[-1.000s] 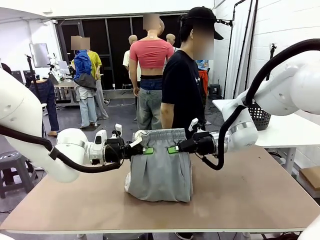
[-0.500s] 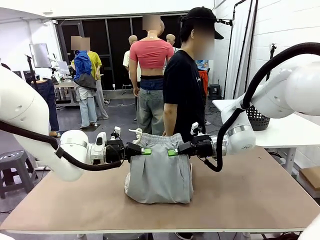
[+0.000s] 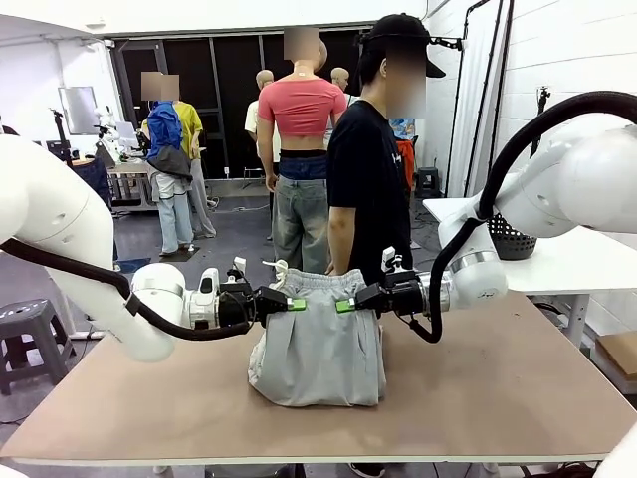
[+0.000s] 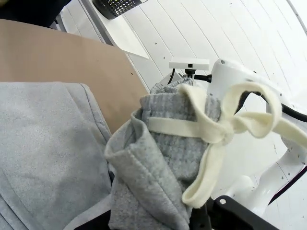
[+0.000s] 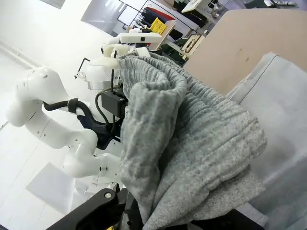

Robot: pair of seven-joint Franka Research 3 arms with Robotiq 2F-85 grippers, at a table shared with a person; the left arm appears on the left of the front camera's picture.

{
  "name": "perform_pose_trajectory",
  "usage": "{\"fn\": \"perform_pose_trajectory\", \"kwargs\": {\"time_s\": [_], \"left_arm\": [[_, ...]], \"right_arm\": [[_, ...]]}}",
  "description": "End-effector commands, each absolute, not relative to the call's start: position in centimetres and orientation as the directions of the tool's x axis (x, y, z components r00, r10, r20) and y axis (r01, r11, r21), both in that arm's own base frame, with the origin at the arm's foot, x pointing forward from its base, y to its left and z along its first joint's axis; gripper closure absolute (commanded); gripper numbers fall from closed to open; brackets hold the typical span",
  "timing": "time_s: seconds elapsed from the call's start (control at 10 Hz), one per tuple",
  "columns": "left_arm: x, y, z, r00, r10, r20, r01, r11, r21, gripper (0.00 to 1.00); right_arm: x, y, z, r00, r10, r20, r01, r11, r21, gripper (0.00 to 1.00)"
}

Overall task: Fold the training pants.
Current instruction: Fold the Training pants in half.

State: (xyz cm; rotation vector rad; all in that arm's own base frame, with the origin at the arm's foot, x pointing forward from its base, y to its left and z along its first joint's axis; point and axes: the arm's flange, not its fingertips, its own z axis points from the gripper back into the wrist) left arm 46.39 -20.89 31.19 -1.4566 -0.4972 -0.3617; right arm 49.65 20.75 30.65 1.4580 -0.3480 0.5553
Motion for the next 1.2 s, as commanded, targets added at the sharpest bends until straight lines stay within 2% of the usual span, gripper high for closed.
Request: {"fn": "perform_pose_trajectory", "kwargs": {"time_s": [0.0, 0.2, 0.4, 1.1], "left_arm": [[46.2, -20.6, 31.4, 0.85, 0.061, 0.523, 0.517, 0.093, -0.851, 1.0], [46.4, -20.9, 31.2, 0.848, 0.064, 0.527, 0.521, 0.09, -0.849, 1.0], [47.8, -20.2, 30.0, 0.892, 0.084, 0.444, 0.438, 0.087, -0.895, 1.0], [51.7, -20.1, 26.8, 0.939, 0.081, 0.335, 0.32, 0.161, -0.934, 1.0]], "right_arm": [[49.5, 20.5, 30.6, 0.829, 0.139, 0.542, -0.549, 0.016, 0.836, 1.0], [49.6, 20.8, 30.6, 0.828, 0.144, 0.542, -0.55, 0.02, 0.835, 1.0], [50.8, 20.1, 28.8, 0.869, 0.083, 0.488, -0.491, 0.03, 0.87, 1.0], [53.0, 18.9, 26.7, 0.911, 0.034, 0.411, -0.411, 0.117, 0.904, 1.0]]}}
